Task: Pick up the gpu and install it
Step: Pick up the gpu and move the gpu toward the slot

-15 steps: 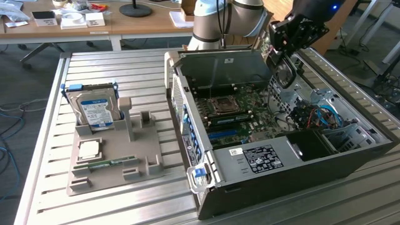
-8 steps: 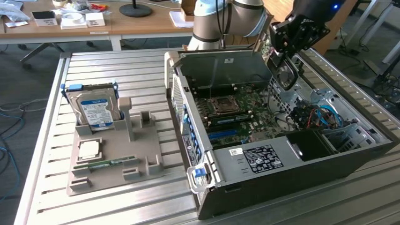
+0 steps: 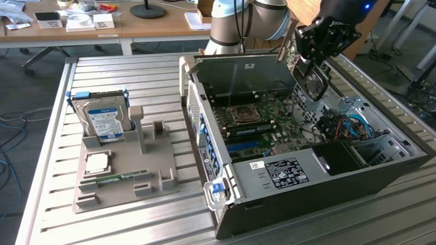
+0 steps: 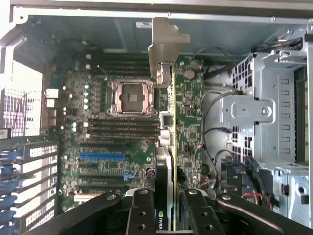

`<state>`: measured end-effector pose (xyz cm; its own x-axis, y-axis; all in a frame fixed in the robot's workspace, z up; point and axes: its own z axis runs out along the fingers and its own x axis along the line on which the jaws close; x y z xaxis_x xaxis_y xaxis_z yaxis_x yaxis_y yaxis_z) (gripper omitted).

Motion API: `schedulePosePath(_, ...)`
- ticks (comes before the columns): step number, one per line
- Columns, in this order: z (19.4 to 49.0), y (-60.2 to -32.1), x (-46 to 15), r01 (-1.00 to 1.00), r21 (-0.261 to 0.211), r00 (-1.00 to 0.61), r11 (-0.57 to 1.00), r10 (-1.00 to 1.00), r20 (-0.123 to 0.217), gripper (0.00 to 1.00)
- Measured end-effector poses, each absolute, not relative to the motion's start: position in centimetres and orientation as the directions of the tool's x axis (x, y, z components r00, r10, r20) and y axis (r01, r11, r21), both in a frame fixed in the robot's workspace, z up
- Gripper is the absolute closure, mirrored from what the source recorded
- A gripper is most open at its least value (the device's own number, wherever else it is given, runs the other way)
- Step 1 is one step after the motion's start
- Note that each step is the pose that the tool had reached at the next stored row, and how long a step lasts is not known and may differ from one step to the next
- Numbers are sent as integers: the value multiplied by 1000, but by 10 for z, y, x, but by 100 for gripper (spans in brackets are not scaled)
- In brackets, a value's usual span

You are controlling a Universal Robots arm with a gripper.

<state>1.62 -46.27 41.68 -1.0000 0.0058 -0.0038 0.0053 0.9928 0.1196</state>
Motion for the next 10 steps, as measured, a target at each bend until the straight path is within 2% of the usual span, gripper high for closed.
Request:
schedulePosePath(6, 417, -463, 16, 5, 80, -1000, 997, 6, -4, 73)
schedulePosePath(10, 417, -463, 16, 5, 76, -1000, 997, 6, -4, 73)
